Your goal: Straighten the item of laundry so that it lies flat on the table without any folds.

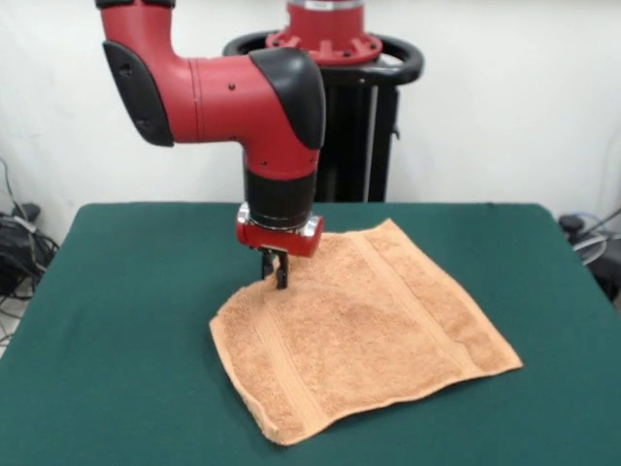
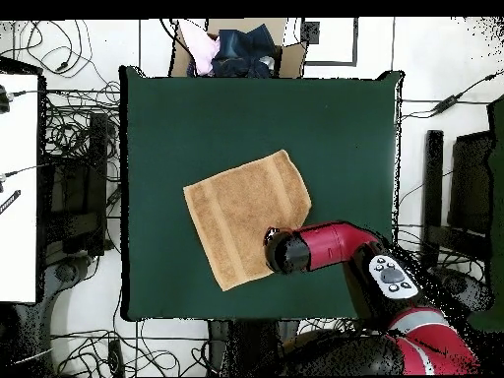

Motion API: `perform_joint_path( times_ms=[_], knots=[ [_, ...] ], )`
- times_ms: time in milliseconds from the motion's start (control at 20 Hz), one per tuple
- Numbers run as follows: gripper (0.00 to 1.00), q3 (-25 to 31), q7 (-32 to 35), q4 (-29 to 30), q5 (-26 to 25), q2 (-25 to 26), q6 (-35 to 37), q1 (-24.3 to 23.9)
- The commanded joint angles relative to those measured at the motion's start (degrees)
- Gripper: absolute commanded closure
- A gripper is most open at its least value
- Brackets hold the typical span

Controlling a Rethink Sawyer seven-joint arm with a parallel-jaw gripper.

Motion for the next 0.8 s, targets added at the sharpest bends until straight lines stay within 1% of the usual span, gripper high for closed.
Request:
perform_joint_path(
  times_ms=[50,500,800],
  knots=[
    [1.00,-4.33,-7.12,6.69,-7.25,2.01,4.19,1.12],
    [1.00,-4.47,-5.50,7.98,-8.13,1.62,3.24,1.19],
    [1.00,-4.15,-6.99,7.48,-8.72,0.94,4.63,0.49]
  ],
)
